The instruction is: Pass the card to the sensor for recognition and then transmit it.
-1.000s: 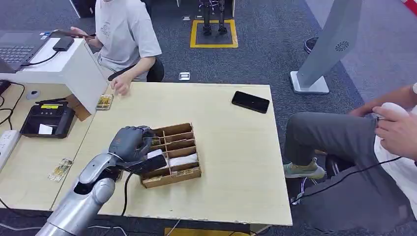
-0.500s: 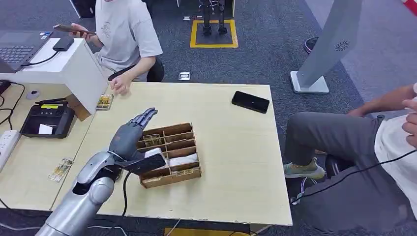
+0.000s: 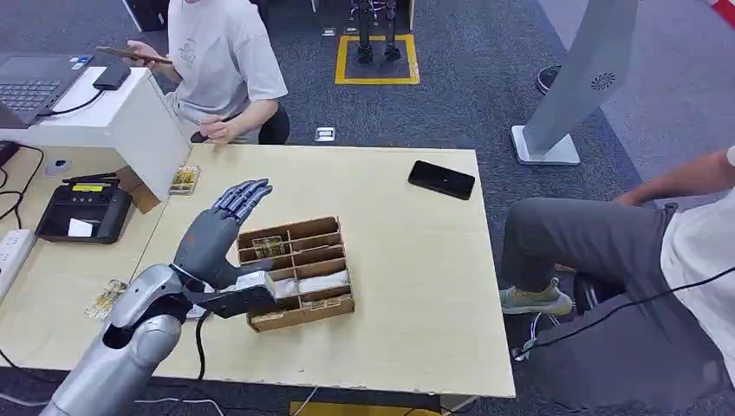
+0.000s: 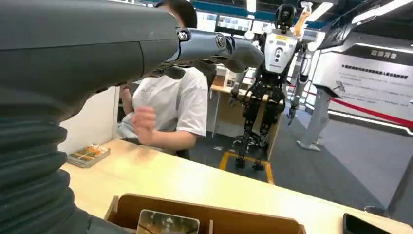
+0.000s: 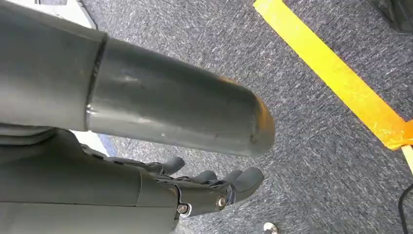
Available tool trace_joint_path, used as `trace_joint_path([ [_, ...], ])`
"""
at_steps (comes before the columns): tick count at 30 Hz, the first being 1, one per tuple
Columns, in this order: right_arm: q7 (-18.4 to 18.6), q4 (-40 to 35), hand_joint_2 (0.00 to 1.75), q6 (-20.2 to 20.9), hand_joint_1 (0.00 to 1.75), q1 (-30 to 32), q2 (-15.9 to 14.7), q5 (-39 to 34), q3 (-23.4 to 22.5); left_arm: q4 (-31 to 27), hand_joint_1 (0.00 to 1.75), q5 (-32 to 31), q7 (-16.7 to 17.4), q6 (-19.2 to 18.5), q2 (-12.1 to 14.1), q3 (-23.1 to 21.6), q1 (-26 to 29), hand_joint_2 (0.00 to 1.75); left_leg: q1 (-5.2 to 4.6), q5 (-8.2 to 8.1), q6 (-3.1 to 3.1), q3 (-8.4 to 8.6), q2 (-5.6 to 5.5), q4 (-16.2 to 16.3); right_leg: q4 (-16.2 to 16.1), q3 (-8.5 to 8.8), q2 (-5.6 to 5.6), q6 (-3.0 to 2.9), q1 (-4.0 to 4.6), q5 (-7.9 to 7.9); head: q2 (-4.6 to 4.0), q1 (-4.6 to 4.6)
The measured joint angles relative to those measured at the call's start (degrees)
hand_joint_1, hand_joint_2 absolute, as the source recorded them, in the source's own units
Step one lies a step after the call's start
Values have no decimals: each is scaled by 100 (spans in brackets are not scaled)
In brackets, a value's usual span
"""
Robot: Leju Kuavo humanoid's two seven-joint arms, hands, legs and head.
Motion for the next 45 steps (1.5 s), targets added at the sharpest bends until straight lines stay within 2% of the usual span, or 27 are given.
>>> trace_joint_path([
  [5, -17, 0, 0, 0, 0, 16, 0, -55, 0, -275, 0, 177, -188, -168, 112, -2, 96, 175, 0, 0, 0, 0, 1, 0, 0, 0, 1, 0, 0, 0, 0, 0],
  [13, -15, 0, 0, 0, 0, 12, 2, -42, 0, -369, 0, 41, -166, -334, 135, -120, 123, 175, -1, 0, 0, 1, 0, 0, 0, -3, 0, 0, 0, 0, 0, 0],
  [19, 35, 0, 0, 13, 0, -23, 4, -42, 31, -133, 0, -1167, 330, 41, -214, -660, -52, 175, -3, 0, 1, -1, 1, 1, -1, -3, 0, 1, -3, 1, 0, 0],
  [27, 46, 0, 0, 15, 0, -30, 15, -44, 90, 134, 0, -1250, 382, 92, -409, -964, -209, 175, 0, -1, 1, -1, 1, 1, -1, -5, 1, 0, -3, 0, 0, -2],
  [45, 46, 0, 0, 15, 0, -34, 15, -44, 94, 265, 0, -1272, 453, 140, -507, -1016, -231, 175, -2, -1, 1, -1, 1, 1, -1, -6, 1, 0, -2, 0, 0, 0],
])
